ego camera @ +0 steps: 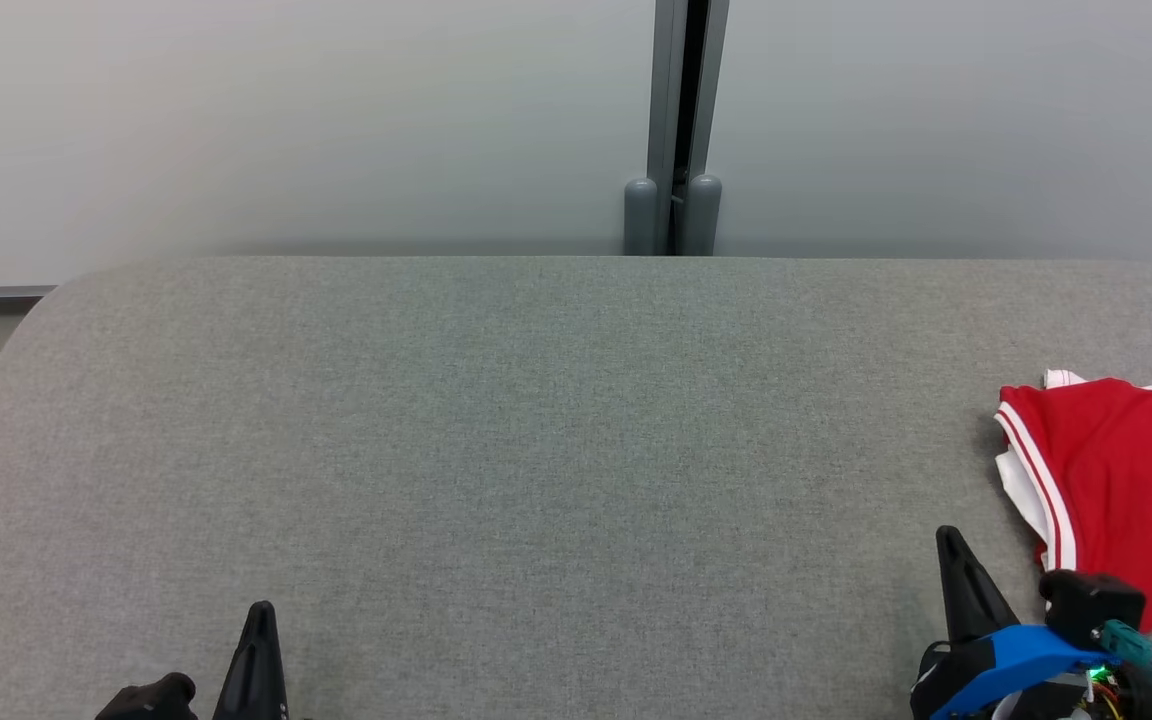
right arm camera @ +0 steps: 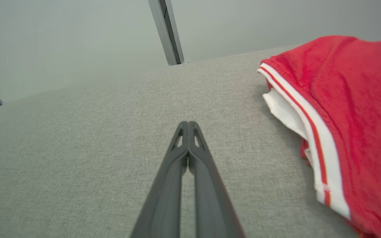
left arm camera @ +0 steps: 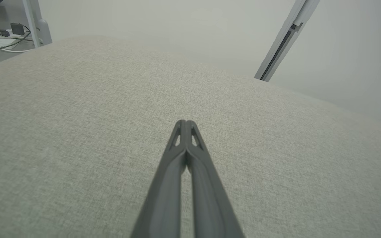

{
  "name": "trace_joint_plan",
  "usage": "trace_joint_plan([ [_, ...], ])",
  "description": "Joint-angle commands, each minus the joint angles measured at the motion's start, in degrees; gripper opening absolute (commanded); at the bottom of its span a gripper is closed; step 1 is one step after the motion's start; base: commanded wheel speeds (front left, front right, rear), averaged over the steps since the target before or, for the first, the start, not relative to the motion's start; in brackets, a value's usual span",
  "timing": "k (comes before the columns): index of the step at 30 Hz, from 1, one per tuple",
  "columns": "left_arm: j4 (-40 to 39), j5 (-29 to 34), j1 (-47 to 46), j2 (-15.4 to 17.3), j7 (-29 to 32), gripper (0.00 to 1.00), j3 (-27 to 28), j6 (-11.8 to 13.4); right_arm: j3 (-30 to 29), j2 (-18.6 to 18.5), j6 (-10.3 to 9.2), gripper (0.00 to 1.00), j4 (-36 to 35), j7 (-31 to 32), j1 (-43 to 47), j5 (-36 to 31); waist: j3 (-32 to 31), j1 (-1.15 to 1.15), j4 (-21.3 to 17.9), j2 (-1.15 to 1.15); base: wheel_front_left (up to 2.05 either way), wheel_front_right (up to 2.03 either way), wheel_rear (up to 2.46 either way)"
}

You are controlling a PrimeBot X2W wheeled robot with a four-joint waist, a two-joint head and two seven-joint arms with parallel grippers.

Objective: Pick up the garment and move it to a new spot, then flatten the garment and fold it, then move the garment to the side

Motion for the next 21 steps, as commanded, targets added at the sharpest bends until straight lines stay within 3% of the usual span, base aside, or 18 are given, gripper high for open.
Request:
trace_joint_plan([
  [1, -1.23, -2.79, -1.38, 0.12, 0.58, 0.00, 0.50, -0.04, -0.27, -0.22, 0.00, 0.00, -1.47, 0.60, -0.91, 3.08, -0.01, 0.01, 0.00, 0.00, 0.00, 0.00, 0.00],
  [21, -3.62, -21.50, -3.42, 0.15, 5.45, 0.00, 1.63, -0.15, -0.52, -0.33, 0.00, 0.00, -6.00, 5.08, 0.16, 23.36, -0.19, 0.01, -0.02, 0.00, 0.00, 0.00, 0.00],
])
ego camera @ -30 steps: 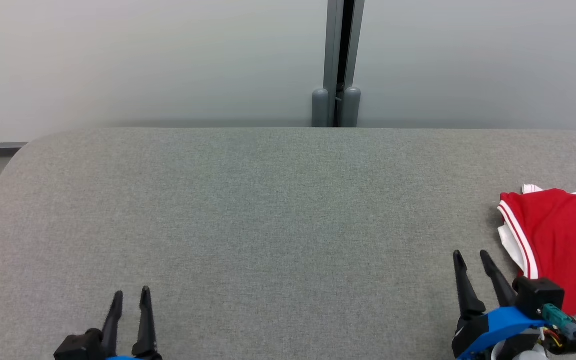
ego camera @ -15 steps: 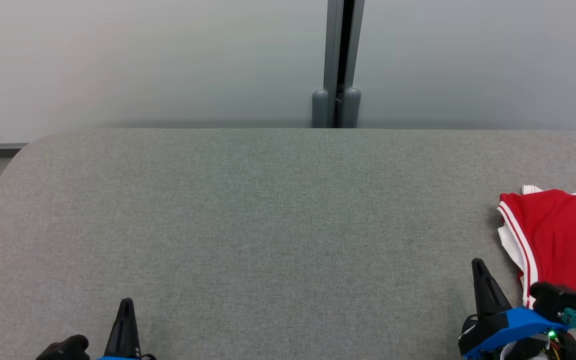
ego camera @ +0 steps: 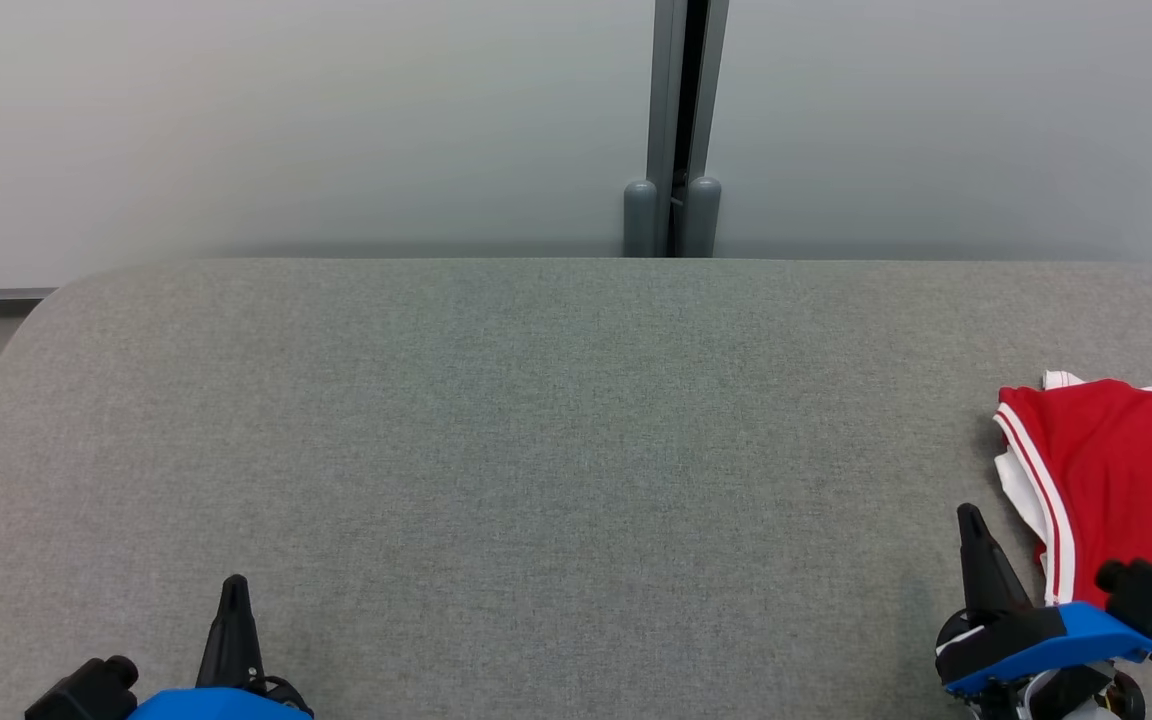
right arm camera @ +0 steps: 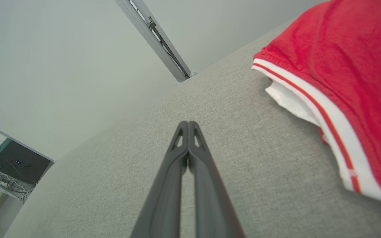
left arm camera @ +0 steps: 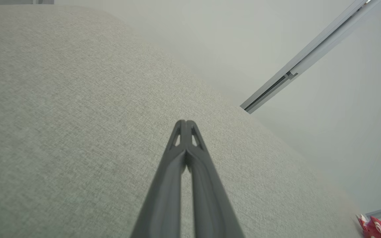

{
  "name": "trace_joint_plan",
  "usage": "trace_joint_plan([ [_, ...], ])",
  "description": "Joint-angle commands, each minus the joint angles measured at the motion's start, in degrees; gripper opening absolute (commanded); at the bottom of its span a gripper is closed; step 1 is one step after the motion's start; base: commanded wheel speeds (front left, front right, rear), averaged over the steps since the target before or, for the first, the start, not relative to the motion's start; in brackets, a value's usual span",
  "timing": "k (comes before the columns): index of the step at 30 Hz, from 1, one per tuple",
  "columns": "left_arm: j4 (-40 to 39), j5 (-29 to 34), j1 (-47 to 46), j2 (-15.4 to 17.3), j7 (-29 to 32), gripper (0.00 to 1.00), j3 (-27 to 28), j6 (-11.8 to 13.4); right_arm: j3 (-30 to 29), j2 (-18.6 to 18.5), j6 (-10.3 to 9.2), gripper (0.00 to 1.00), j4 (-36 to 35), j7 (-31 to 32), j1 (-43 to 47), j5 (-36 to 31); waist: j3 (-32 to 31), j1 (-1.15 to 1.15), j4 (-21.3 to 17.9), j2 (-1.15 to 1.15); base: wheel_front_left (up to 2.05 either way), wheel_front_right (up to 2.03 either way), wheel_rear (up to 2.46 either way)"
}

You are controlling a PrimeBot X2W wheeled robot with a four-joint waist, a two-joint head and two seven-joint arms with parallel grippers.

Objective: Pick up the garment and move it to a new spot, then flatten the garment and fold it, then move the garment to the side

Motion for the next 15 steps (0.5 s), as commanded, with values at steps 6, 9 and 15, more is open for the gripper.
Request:
trace_joint_plan([
  [6, -1.62, -6.35, -2.27, 0.17, 1.66, 0.00, 0.55, -0.18, -0.39, -0.36, 0.00, 0.00, -2.37, 1.55, 0.14, 6.91, -0.06, 0.00, 0.00, 0.00, 0.00, 0.00, 0.00],
  [9, -1.89, -8.66, -2.51, 0.18, 2.29, 0.00, 0.73, -0.20, -0.49, -0.37, 0.00, 0.00, -2.86, 2.18, 0.21, 9.35, -0.09, 0.00, -0.01, 0.00, 0.00, 0.00, 0.00],
  [15, -2.41, -13.06, -3.05, 0.19, 3.48, 0.00, 1.07, -0.23, -0.68, -0.40, 0.00, 0.00, -3.76, 3.36, 0.34, 14.12, -0.14, 0.00, -0.01, 0.00, 0.00, 0.00, 0.00],
])
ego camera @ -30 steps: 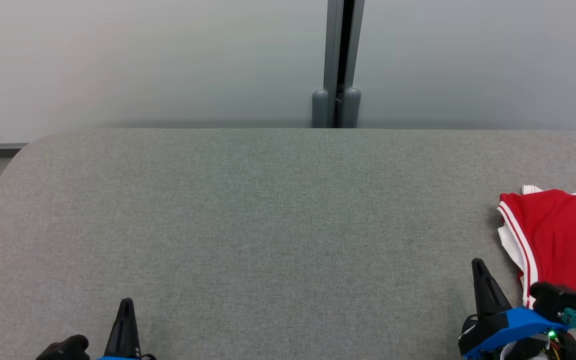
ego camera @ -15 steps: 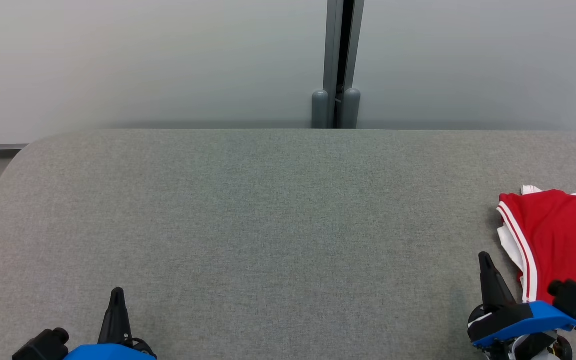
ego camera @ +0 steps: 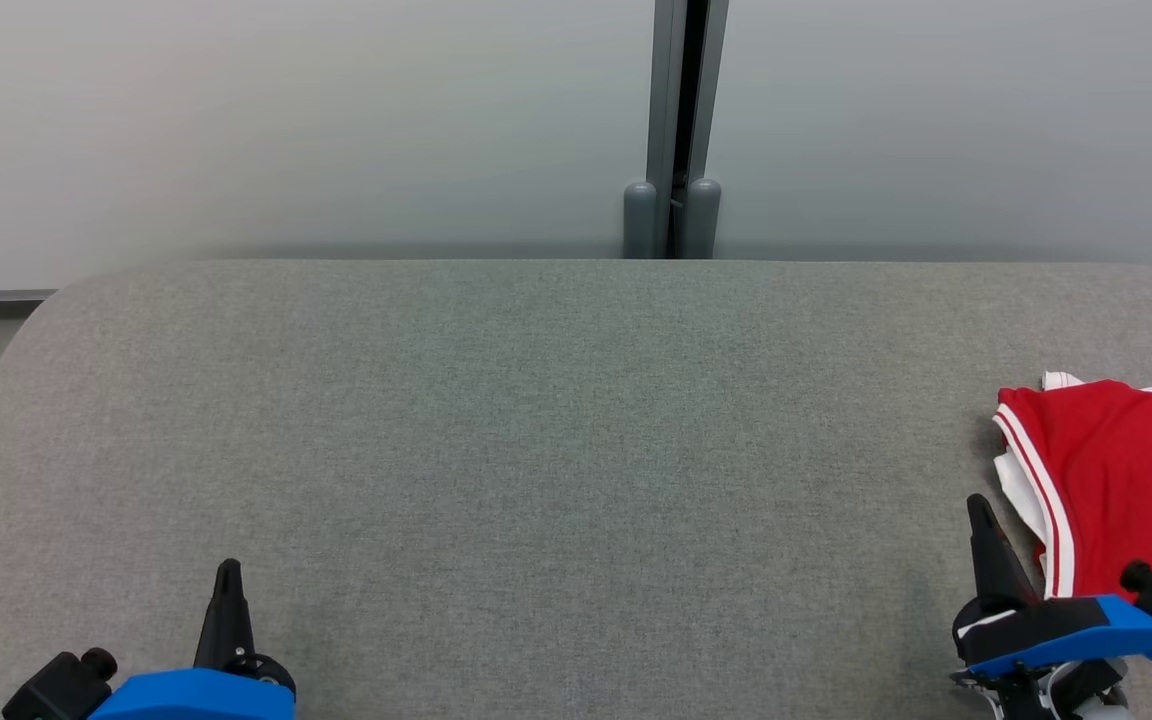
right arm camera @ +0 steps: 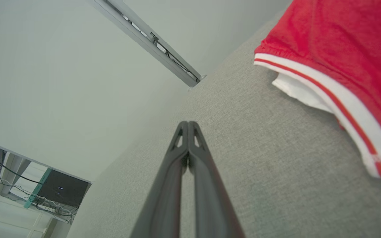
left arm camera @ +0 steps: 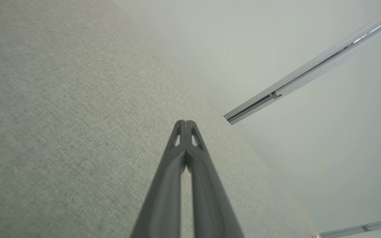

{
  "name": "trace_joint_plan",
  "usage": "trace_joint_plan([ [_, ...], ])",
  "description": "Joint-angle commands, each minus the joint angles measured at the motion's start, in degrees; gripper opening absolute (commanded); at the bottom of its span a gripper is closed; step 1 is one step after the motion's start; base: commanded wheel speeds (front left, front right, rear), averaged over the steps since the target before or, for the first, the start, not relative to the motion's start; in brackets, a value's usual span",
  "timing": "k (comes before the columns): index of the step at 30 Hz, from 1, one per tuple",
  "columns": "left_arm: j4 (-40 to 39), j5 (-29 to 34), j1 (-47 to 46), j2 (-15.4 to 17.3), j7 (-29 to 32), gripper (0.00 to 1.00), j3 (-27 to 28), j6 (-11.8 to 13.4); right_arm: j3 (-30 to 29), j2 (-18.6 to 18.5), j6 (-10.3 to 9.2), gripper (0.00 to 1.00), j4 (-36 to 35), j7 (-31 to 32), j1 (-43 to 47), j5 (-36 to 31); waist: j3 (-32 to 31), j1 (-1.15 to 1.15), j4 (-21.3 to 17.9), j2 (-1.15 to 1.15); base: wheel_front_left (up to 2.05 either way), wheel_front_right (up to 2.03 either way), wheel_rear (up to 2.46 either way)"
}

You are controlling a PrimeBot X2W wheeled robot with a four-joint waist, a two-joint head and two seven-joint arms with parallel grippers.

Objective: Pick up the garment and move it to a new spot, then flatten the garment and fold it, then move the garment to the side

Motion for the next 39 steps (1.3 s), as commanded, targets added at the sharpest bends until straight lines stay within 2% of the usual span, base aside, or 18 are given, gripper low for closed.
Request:
trace_joint_plan([
  [1, -1.05, -1.52, -1.77, 0.18, 0.33, 0.00, 0.49, -0.23, -0.18, -0.38, 0.00, 0.00, -1.10, 0.36, 0.12, 1.78, -0.01, 0.00, 0.00, 0.00, 0.00, 0.00, 0.00],
  [39, -3.57, -24.04, -4.27, 0.21, 6.45, 0.00, 2.10, -0.45, -1.16, -0.54, 0.01, 0.00, -5.76, 6.45, 0.80, 26.05, -0.35, 0.00, -0.03, 0.00, 0.00, 0.00, 0.00],
])
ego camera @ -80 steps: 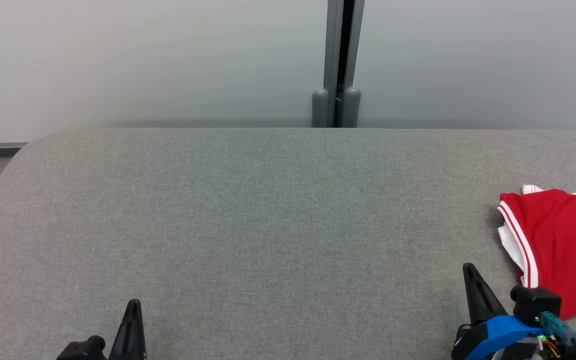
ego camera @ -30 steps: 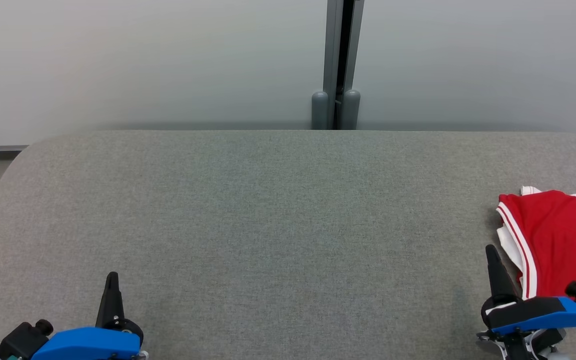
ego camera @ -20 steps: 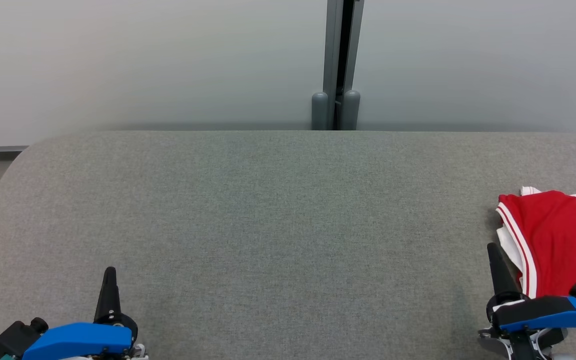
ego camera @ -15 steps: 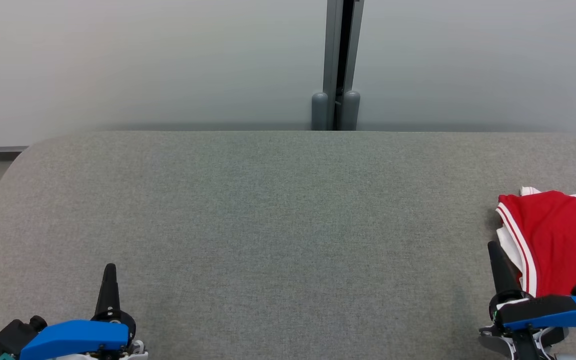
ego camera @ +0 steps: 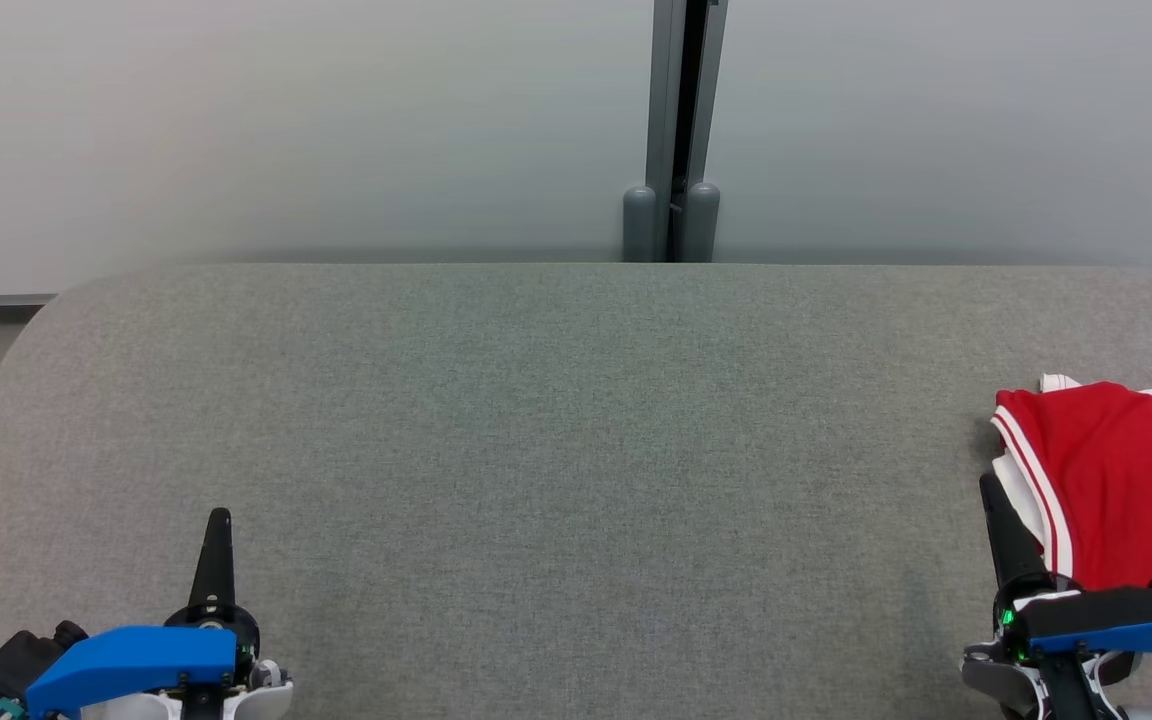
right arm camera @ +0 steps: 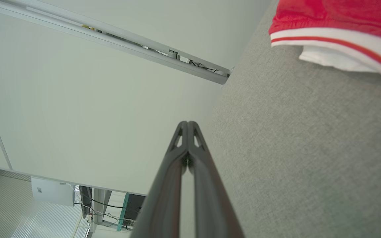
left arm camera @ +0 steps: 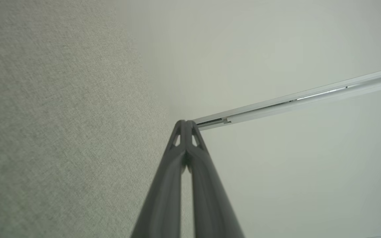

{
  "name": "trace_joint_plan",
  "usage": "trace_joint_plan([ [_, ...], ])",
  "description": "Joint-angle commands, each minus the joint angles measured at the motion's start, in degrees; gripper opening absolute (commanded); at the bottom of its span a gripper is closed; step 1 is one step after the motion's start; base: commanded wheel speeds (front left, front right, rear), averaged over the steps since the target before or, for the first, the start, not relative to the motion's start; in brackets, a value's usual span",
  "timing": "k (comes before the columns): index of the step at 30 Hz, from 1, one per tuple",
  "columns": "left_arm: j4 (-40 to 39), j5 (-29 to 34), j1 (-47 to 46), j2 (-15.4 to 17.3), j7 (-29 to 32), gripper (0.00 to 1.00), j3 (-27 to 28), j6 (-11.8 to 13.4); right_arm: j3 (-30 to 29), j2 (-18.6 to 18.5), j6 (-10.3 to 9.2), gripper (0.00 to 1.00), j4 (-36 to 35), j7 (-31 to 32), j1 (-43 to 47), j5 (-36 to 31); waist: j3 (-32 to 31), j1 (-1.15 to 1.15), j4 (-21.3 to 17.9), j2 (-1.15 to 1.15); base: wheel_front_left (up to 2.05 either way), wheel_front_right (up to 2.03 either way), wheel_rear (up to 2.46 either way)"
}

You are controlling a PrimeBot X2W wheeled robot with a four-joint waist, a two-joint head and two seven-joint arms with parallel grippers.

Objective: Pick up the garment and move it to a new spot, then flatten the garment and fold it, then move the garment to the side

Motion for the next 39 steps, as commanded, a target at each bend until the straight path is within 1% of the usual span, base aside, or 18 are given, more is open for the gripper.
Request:
trace_joint_plan([
  [1, -0.69, -1.28, -1.03, 0.16, 0.33, 0.00, 0.41, -0.45, -0.15, -0.43, 0.02, 0.00, -0.81, 0.35, 0.22, 1.54, -0.01, 0.00, 0.00, 0.00, 0.00, 0.00, 0.00],
  [17, -1.51, -8.72, -1.93, 0.17, 2.37, 0.00, 0.95, -0.54, -0.48, -0.47, 0.02, 0.00, -2.33, 2.37, 0.54, 9.49, -0.16, 0.00, -0.01, 0.00, 0.00, 0.00, 0.00],
  [39, -2.43, -17.40, -2.88, 0.17, 4.77, 0.00, 1.46, -0.65, -0.87, -0.51, 0.02, 0.00, -4.07, 4.70, 0.88, 18.96, -0.36, 0.00, -0.03, 0.00, 0.00, 0.00, 0.00],
])
